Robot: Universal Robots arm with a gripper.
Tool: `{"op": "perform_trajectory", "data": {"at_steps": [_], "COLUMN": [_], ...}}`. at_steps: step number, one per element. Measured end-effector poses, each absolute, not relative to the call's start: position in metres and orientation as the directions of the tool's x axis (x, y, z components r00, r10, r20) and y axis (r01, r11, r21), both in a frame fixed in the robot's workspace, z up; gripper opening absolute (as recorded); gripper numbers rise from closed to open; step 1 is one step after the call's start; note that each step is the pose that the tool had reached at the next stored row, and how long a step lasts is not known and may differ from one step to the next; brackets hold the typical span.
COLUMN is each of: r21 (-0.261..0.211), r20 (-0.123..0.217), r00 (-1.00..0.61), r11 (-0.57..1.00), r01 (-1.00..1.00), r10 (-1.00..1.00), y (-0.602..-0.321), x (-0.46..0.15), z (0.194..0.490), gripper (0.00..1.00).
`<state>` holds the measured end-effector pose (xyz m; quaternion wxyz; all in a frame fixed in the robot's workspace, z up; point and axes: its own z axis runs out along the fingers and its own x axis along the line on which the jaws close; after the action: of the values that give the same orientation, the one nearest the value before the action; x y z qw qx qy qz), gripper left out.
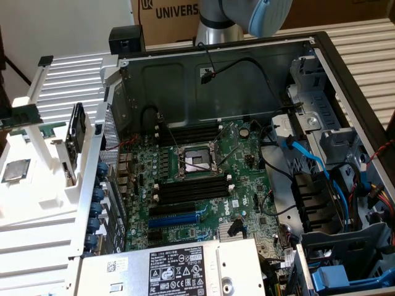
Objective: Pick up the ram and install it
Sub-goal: 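Pick up the ram and move it above insertion slot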
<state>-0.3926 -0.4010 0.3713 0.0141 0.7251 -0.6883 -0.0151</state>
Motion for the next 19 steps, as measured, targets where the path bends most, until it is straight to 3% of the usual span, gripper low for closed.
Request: {"op": "perform_trajectory", "data": {"at_steps": [19], "r21": [0.038], "r20": [-0.003], "r00": [0.052], "r11": [-0.052], "r01": [-0.998], "r10": [-0.999], "y": [-0.402], "x": [-0.345], "z": [0.397], "gripper": [0.12]}}
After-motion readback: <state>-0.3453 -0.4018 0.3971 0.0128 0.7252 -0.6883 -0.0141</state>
